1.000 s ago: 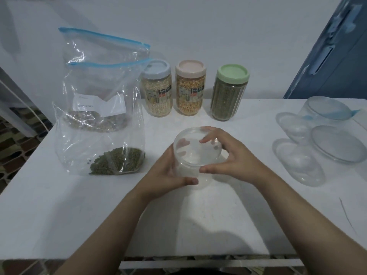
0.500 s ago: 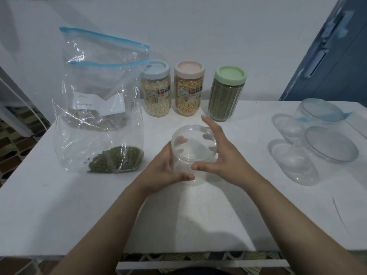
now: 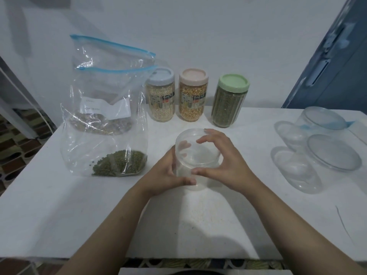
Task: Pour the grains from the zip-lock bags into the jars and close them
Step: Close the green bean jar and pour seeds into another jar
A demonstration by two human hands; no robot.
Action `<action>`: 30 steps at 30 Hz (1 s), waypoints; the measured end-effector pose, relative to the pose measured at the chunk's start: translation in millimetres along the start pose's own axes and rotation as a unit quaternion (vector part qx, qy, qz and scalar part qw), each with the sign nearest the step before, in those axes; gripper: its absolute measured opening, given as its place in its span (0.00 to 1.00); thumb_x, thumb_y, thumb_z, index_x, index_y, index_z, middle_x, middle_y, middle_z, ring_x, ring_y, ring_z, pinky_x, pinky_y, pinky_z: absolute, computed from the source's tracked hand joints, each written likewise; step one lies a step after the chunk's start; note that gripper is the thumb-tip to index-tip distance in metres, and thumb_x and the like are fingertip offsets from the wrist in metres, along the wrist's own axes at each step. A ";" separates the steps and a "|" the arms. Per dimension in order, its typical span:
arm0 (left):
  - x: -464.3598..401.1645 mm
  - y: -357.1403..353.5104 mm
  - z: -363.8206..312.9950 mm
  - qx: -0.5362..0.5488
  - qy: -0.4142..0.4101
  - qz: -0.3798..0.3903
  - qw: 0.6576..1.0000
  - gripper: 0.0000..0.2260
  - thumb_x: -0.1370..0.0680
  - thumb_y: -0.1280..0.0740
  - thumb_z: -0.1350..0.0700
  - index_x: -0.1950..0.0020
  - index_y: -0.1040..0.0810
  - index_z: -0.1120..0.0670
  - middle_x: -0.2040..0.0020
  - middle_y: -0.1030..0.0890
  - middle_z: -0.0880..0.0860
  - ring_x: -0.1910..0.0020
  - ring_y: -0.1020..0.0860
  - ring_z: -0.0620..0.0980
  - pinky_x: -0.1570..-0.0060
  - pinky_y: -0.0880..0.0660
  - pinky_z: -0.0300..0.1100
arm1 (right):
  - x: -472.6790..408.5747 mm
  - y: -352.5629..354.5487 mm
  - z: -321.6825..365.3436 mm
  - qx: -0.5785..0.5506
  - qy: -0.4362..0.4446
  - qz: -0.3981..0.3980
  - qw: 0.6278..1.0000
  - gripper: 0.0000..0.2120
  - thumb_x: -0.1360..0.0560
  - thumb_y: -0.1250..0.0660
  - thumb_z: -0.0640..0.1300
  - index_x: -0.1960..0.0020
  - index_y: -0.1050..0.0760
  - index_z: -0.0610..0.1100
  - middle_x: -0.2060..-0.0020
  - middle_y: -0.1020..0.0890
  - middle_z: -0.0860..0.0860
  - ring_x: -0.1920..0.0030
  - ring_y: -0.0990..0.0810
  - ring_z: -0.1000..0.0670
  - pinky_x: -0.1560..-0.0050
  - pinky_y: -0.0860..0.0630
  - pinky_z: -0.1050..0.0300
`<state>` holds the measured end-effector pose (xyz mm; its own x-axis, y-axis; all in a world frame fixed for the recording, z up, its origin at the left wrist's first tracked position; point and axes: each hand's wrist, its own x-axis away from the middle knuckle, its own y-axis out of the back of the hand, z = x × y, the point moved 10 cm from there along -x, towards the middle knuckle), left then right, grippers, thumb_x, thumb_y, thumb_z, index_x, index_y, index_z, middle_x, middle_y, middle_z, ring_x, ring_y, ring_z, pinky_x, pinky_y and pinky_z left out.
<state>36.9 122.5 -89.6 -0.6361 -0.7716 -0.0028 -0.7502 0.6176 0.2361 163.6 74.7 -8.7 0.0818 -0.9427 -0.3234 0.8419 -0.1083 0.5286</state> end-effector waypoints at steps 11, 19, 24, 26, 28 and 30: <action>0.7 -1.7 -1.5 -0.028 -0.011 -0.087 0.996 0.44 0.39 0.21 0.41 0.30 0.42 0.31 0.28 0.35 0.33 0.29 0.33 0.35 0.35 0.33 0.30 | 13.7 108.8 -57.7 -0.041 -0.154 -0.308 0.938 0.08 0.22 0.31 0.48 0.48 0.29 0.48 0.61 0.23 0.50 0.73 0.24 0.54 0.71 0.27 0.60; 7.1 -6.4 -2.5 -0.075 -0.010 -0.128 0.989 0.44 0.35 0.25 0.37 0.27 0.49 0.31 0.27 0.35 0.38 0.29 0.37 0.30 0.33 0.38 0.27 | 36.7 65.0 -131.0 0.260 -0.234 -0.184 0.919 0.13 0.23 0.34 0.45 0.39 0.23 0.45 0.39 0.27 0.46 0.40 0.29 0.40 0.41 0.31 0.48; 29.3 5.5 -19.1 -0.094 -0.056 -0.219 0.969 0.45 0.31 0.31 0.31 0.22 0.43 0.51 0.24 0.39 0.44 0.24 0.38 0.44 0.27 0.35 0.49 | 23.4 81.9 -41.9 0.185 -0.052 -0.254 0.948 0.10 0.24 0.40 0.44 0.51 0.20 0.45 0.53 0.20 0.53 0.52 0.25 0.49 0.50 0.28 0.51; 49.3 18.7 -49.9 -0.118 -0.118 -0.302 0.939 0.32 0.25 0.34 0.36 0.27 0.35 0.52 0.29 0.34 0.46 0.30 0.31 0.47 0.34 0.28 0.46 | 16.9 82.6 5.3 0.156 0.015 -0.254 0.954 0.07 0.24 0.38 0.42 0.53 0.21 0.45 0.58 0.21 0.55 0.57 0.26 0.54 0.53 0.29 0.59; 67.0 38.6 -79.0 -0.131 -0.160 -0.382 0.901 0.20 0.23 0.35 0.44 0.34 0.30 0.51 0.34 0.30 0.48 0.35 0.27 0.49 0.41 0.26 0.45 | 3.8 77.2 48.3 0.129 0.059 -0.234 0.962 0.06 0.24 0.37 0.41 0.55 0.21 0.45 0.62 0.22 0.57 0.60 0.27 0.56 0.57 0.32 0.68; 77.1 65.6 -98.4 -0.126 -0.165 -0.438 0.875 0.13 0.22 0.37 0.49 0.39 0.27 0.50 0.38 0.28 0.48 0.37 0.27 0.48 0.42 0.25 0.47 | -14.6 65.8 80.1 0.086 0.079 -0.209 0.971 0.06 0.24 0.36 0.40 0.55 0.21 0.45 0.63 0.22 0.58 0.61 0.26 0.55 0.59 0.32 0.70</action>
<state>-43.5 88.6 21.4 0.1139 -0.8200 -0.5610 -0.9389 -0.2735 0.2090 175.0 56.1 93.7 -0.1566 -0.7461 -0.6472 0.7183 -0.5358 0.4438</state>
